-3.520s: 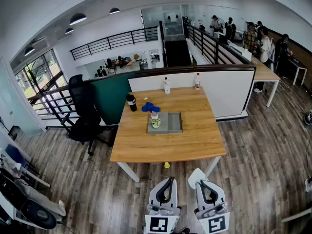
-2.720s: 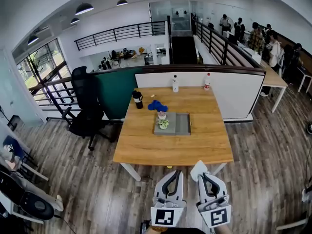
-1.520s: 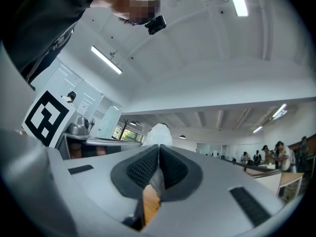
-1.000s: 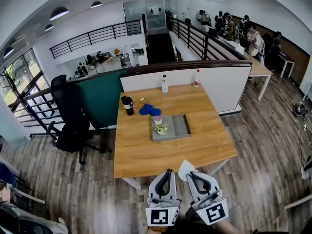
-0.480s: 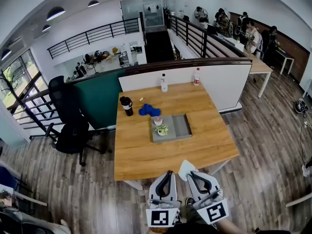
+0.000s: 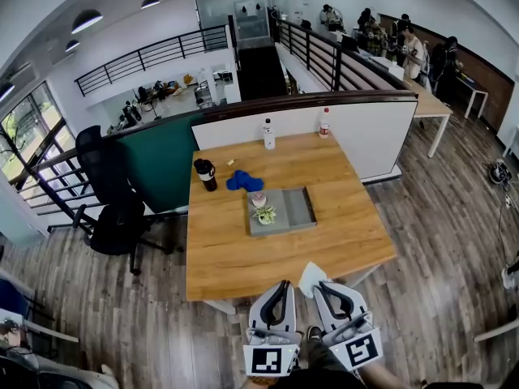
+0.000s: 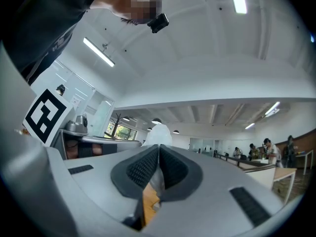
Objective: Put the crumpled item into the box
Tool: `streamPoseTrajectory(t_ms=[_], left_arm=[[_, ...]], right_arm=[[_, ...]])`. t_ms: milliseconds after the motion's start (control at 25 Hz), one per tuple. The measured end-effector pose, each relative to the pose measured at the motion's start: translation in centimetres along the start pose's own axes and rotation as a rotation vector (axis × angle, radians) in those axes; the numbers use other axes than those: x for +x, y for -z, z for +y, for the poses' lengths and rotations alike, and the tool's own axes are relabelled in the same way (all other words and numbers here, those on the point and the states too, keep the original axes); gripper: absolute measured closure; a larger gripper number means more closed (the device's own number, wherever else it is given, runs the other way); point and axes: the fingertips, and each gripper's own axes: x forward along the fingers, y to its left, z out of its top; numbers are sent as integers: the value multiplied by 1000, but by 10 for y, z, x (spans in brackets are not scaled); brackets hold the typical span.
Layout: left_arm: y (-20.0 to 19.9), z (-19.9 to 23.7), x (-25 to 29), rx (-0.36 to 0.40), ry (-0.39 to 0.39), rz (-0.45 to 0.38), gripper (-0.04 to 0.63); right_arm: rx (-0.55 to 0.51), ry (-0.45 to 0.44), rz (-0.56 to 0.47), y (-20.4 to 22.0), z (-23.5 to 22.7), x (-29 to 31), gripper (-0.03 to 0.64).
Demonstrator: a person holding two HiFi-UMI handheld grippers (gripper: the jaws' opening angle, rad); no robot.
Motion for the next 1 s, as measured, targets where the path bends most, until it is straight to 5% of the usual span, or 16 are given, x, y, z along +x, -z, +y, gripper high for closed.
streamPoseTrajectory(t_ms=[1000], left_arm=[[20, -33, 75, 71, -12, 61, 563]], right_arm=[[54, -1, -28, 27, -92, 18, 603]])
